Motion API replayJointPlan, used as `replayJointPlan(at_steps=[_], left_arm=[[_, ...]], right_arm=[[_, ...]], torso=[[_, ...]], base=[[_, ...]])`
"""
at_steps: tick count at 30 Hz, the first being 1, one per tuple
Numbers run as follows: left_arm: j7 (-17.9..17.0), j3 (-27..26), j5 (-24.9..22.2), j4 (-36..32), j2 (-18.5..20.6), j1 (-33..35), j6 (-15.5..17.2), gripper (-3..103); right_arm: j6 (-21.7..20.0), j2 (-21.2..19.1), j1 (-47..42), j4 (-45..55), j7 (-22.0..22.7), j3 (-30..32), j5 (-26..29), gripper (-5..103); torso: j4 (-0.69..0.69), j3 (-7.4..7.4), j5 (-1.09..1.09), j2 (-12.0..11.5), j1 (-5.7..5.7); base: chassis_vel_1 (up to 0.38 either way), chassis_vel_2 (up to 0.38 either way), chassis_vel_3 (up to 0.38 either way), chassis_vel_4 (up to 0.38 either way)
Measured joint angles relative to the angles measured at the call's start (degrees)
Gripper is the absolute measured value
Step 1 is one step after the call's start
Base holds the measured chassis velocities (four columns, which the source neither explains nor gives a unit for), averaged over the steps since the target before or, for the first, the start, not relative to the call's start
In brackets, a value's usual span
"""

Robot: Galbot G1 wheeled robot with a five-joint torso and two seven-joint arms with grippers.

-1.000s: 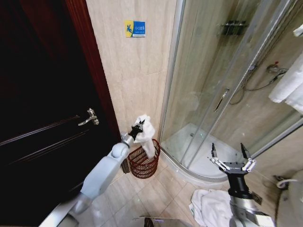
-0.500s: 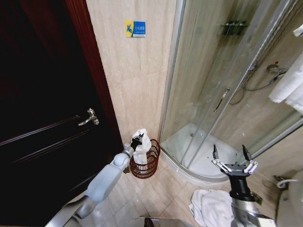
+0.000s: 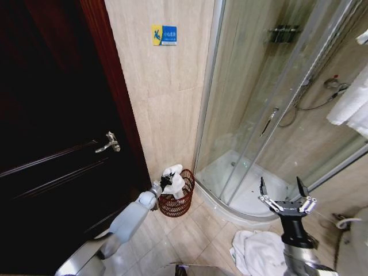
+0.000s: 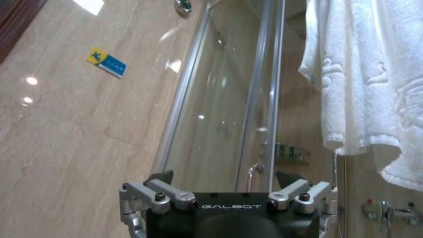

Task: Discard the used towel into the hamper.

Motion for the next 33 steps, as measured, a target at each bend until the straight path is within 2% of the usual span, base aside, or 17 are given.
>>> replayJointPlan(at_steps=[2,5,6,8,10,15,19,25,26,28,30,31,33], left_arm=[[0.1,0.5,1.4,2.0,-0.5,-1.0,-0.8,2],[1.4,0.6,8.6,11.7,-3.1,-5.2,-5.8,2],[1.4,0.6,8.6,11.7,-3.1,-5.2,-5.8,2],[2.5,0.7,11.2,17.5,-4.7,-7.6,-7.6,2],[3.0,0.7,12.1,21.1,-6.1,-9.3,-8.0,2],[3.6,0.6,13.8,24.2,-7.7,-11.3,-8.2,2],[3.4,-0.8,18.1,28.3,-10.1,-13.6,-9.0,2],[2.3,-1.1,22.5,29.4,-11.3,-14.9,-8.0,2],[2.0,-1.0,23.1,29.6,-11.5,-14.9,-7.5,-1],[1.6,-0.8,23.7,29.7,-11.6,-14.8,-6.9,2],[-0.1,-0.4,25.5,29.8,-12.0,-14.3,-5.8,13],[-0.1,-0.4,25.5,29.8,-12.0,-14.3,-5.8,13],[-1.1,-0.4,26.4,29.7,-12.3,-14.1,-5.0,23]], right_arm=[[0.1,0.0,0.2,-0.4,-0.1,0.0,0.1,100],[0.3,0.0,0.2,-0.8,-0.5,-0.2,0.4,100],[0.3,0.0,0.2,-0.8,-0.5,-0.2,0.4,100],[0.4,0.0,0.5,-1.1,-0.5,-0.1,0.5,100],[0.4,0.0,1.0,-1.6,-0.4,0.1,0.9,100],[0.3,0.0,1.4,-2.2,-0.4,0.3,1.1,100],[-0.3,0.0,2.1,-3.1,-0.4,0.6,1.7,100],[-1.4,0.0,3.0,-3.7,-0.5,2.1,3.9,100],[-1.5,0.0,3.2,-3.7,-0.5,2.2,4.1,100],[-1.5,0.0,3.2,-3.8,-0.6,2.2,4.2,100],[-1.5,0.0,3.2,-4.1,-0.8,2.3,4.3,100],[-1.5,0.0,3.2,-4.1,-0.8,2.3,4.3,100],[-1.4,0.0,3.1,-4.4,-1.1,2.3,4.4,100]], torso=[[0.0,0.0,0.0,0.0,0.0],[-0.01,0.0,0.0,0.0,0.0],[-0.01,0.0,0.0,0.0,0.0],[0.0,0.0,0.01,0.0,0.01],[0.01,0.0,0.01,0.0,0.0],[-0.02,0.0,0.01,0.0,0.0],[0.0,0.0,0.01,0.0,0.0],[-0.01,0.0,0.02,0.0,0.0],[0.0,0.0,0.01,0.0,0.01],[0.0,0.0,0.01,0.0,0.01],[0.01,0.0,0.01,0.0,0.0],[0.01,0.0,0.01,0.0,0.0],[0.01,0.0,0.01,0.0,0.0]], base=[[0.0,0.0,0.0,0.0],[0.0,0.0,0.0,0.0],[0.0,0.0,0.0,0.0],[0.0,0.0,0.0,0.0],[0.0,0.0,0.0,0.0],[0.0,0.0,0.0,0.0],[0.0,0.0,0.0,0.0],[0.0,0.0,0.0,0.0],[0.0,0.0,0.0,0.0],[0.0,0.0,0.0,0.0],[0.0,0.0,0.0,0.0],[0.0,0.0,0.0,0.0],[0.0,0.0,0.0,0.0]])
